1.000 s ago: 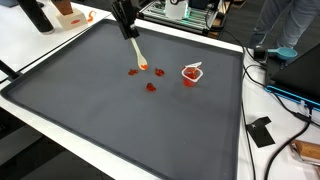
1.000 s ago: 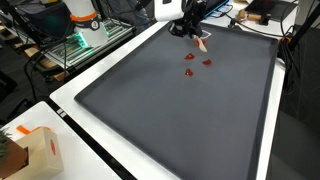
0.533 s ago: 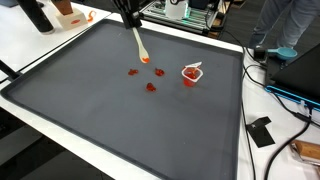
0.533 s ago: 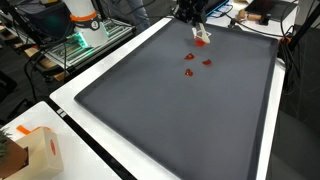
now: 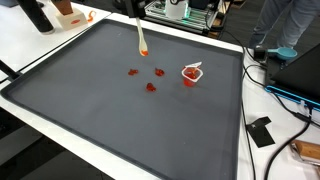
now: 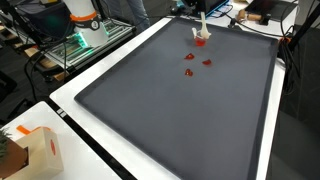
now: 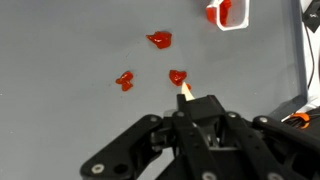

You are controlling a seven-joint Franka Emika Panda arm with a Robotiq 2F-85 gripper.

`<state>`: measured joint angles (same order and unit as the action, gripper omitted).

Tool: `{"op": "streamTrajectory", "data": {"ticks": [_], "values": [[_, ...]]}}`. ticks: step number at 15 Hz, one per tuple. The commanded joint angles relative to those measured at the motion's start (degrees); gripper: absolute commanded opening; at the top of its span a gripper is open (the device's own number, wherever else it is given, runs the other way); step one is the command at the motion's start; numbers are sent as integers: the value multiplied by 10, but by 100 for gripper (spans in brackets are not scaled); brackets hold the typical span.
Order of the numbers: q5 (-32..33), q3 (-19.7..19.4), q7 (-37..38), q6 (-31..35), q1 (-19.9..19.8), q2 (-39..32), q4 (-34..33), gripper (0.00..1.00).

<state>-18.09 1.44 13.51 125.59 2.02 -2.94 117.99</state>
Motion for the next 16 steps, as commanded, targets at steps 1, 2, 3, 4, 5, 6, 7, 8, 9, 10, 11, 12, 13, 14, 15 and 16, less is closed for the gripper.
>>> {"op": "streamTrajectory", "data": {"ticks": [1,2,3,4,5,6,7,8,9,10,11,12,13,14,15,16], "values": [[69,10,55,-37,13,8,-16,6],[84,14,64,-47,17,7,-23,6],[98,17,71,-57,21,6,-30,6],[112,21,79,-66,24,4,-38,6],[128,24,89,-77,28,1,-46,6],[137,27,92,-87,32,-1,-53,6],[149,31,98,-97,35,-4,-61,6],[161,33,105,-106,39,-7,-68,6],[167,36,106,-115,42,-9,-75,6],[177,38,112,-123,45,-11,-80,6],[187,40,116,-127,48,-14,-85,6],[195,42,120,-133,51,-17,-90,6],[199,44,121,-139,53,-19,-94,6],[207,45,123,-143,56,-22,-98,6],[214,47,126,-148,58,-24,-102,6],[222,48,130,-153,61,-27,-105,6]]}}
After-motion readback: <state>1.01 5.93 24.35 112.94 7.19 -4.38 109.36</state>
